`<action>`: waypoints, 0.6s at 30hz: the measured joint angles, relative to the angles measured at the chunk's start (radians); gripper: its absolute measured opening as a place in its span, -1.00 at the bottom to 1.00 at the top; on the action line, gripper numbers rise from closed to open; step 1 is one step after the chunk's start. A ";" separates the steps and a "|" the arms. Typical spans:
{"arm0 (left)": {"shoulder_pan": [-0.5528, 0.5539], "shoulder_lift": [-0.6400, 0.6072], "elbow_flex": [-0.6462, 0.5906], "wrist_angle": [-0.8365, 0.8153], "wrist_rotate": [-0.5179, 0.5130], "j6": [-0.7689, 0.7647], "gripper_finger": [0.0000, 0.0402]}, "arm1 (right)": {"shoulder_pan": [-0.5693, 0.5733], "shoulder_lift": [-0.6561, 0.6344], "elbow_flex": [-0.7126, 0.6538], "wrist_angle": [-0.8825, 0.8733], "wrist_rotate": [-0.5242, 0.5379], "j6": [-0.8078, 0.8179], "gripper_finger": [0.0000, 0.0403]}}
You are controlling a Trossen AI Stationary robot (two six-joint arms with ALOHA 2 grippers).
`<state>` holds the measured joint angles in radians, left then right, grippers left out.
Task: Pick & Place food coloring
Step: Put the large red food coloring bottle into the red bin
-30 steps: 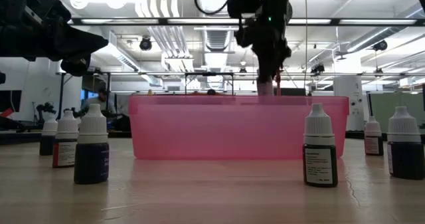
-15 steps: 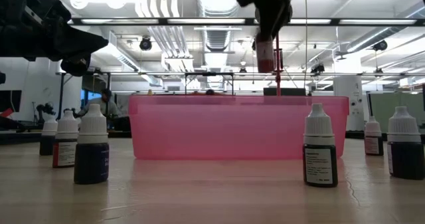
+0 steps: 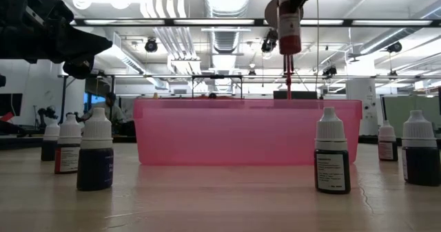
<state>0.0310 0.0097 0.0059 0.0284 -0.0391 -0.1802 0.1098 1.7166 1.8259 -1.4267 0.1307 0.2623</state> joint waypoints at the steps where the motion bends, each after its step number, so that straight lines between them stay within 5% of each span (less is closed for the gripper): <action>1: 0.000 0.000 0.000 0.000 0.000 0.000 -1.00 | 0.008 -0.009 -0.024 0.018 0.001 0.000 -0.30; 18: 0.000 0.000 0.000 0.000 0.000 0.000 -1.00 | 0.021 -0.048 -0.355 0.357 0.030 0.030 -0.30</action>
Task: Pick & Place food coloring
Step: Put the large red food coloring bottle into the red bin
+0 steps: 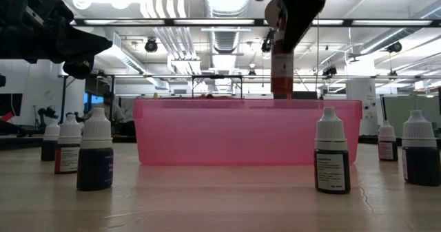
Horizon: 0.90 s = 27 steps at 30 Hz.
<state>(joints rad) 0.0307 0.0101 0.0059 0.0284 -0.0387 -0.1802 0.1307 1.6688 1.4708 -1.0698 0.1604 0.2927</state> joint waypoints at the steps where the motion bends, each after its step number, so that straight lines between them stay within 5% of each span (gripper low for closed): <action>1: 0.000 0.000 0.000 0.000 0.000 0.000 -1.00 | 0.000 0.000 -0.017 0.010 0.000 0.003 -0.30; 27: 0.000 0.000 0.000 0.000 0.000 0.000 -1.00 | -0.089 0.084 -0.186 0.203 -0.041 0.008 -0.30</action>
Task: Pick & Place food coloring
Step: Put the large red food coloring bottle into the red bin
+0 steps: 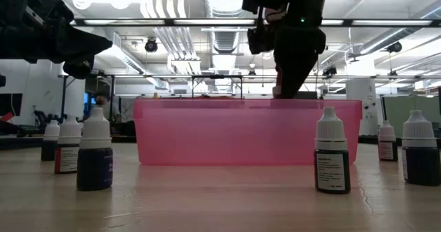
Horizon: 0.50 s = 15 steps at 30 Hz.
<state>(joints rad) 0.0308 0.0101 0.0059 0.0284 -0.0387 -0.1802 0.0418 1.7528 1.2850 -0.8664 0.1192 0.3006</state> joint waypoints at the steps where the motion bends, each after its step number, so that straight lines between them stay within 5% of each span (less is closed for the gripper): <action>1: 0.000 0.000 0.000 0.000 0.000 0.000 -1.00 | 0.000 0.001 -0.004 0.008 0.001 0.003 -0.30; 15: 0.000 0.008 0.000 -0.002 -0.001 0.000 -1.00 | -0.001 0.000 -0.062 0.080 0.003 0.014 -0.30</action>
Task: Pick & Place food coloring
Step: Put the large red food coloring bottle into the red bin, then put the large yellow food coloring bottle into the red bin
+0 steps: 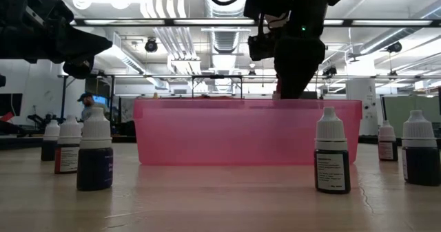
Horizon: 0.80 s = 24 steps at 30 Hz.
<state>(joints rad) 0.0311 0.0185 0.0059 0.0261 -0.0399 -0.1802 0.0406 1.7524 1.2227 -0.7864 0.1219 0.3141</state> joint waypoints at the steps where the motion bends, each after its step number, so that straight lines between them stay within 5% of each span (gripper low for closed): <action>1: 0.000 0.000 0.000 0.000 0.000 0.000 -1.00 | 0.000 0.000 -0.001 0.003 0.000 0.000 -0.30; 9: 0.000 0.000 0.000 0.000 -0.001 0.000 -1.00 | 0.000 -0.001 -0.002 0.019 0.000 -0.007 -0.25; 24: 0.000 0.000 0.000 -0.001 -0.001 0.000 -1.00 | 0.000 -0.009 0.034 -0.033 0.008 -0.030 0.36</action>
<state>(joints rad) 0.0309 0.0185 0.0059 0.0250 -0.0410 -0.1802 0.0410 1.7432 1.2564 -0.8197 0.1302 0.2837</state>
